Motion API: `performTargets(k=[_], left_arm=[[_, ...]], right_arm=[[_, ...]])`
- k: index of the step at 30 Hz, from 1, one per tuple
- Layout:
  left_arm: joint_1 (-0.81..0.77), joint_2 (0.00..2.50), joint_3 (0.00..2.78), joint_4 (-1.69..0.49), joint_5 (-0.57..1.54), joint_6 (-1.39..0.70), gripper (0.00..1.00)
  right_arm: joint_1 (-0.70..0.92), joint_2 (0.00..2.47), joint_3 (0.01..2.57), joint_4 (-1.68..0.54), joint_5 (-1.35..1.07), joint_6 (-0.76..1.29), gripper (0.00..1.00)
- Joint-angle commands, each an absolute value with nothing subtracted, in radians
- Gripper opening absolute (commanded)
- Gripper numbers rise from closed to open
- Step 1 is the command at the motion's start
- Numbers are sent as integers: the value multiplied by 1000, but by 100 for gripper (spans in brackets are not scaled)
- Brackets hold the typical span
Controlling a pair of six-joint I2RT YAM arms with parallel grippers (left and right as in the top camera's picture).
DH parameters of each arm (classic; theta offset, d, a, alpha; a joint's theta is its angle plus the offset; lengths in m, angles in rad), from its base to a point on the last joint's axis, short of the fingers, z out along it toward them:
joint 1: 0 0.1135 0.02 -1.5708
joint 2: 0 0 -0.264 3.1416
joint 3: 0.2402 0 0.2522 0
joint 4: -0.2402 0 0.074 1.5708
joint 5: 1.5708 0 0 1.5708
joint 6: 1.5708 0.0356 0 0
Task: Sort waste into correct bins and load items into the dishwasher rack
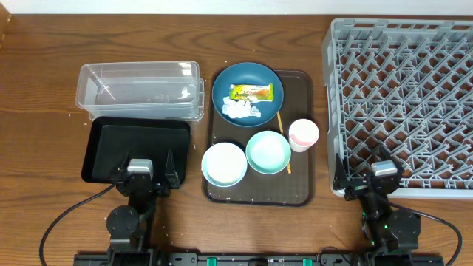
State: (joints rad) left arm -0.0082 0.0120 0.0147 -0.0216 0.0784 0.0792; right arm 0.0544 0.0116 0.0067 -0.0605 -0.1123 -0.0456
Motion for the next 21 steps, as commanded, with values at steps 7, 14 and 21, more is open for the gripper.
performTargets(k=[7, 14, 21], left_arm=[[-3, 6, 4, -63, 93, 86, 95], [-3, 6, 4, -63, 93, 86, 95], [-3, 6, 4, -63, 93, 86, 95]], right_arm=[[31, 7, 6, -64, -112, -58, 99], [31, 7, 6, -64, -112, -58, 99], [31, 7, 6, -64, -112, -58, 99]])
